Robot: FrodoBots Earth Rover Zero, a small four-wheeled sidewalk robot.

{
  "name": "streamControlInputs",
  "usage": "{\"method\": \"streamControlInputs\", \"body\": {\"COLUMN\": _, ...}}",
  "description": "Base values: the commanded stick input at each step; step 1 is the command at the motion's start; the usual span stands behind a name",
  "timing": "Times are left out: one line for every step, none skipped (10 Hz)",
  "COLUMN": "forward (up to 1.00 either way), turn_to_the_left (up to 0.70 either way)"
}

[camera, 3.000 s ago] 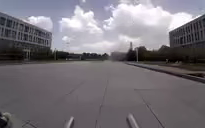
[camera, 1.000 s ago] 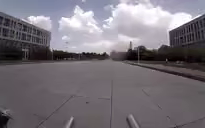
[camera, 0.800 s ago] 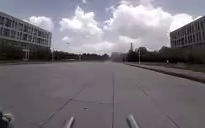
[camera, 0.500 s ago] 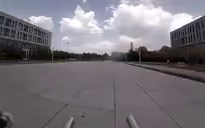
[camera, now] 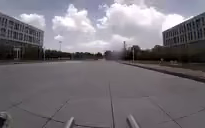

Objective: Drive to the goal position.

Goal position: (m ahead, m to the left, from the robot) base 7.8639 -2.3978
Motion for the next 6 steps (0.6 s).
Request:
{"method": "streamControlInputs", "body": {"forward": 0.70, "turn_to_the_left": 0.00}}
{"method": "streamControlInputs", "body": {"forward": 0.70, "turn_to_the_left": 0.00}}
{"method": "streamControlInputs", "body": {"forward": 0.70, "turn_to_the_left": 0.00}}
{"method": "streamControlInputs", "body": {"forward": 0.70, "turn_to_the_left": 0.00}}
{"method": "streamControlInputs", "body": {"forward": 0.70, "turn_to_the_left": 0.00}}
{"method": "streamControlInputs", "body": {"forward": 0.70, "turn_to_the_left": 0.00}}
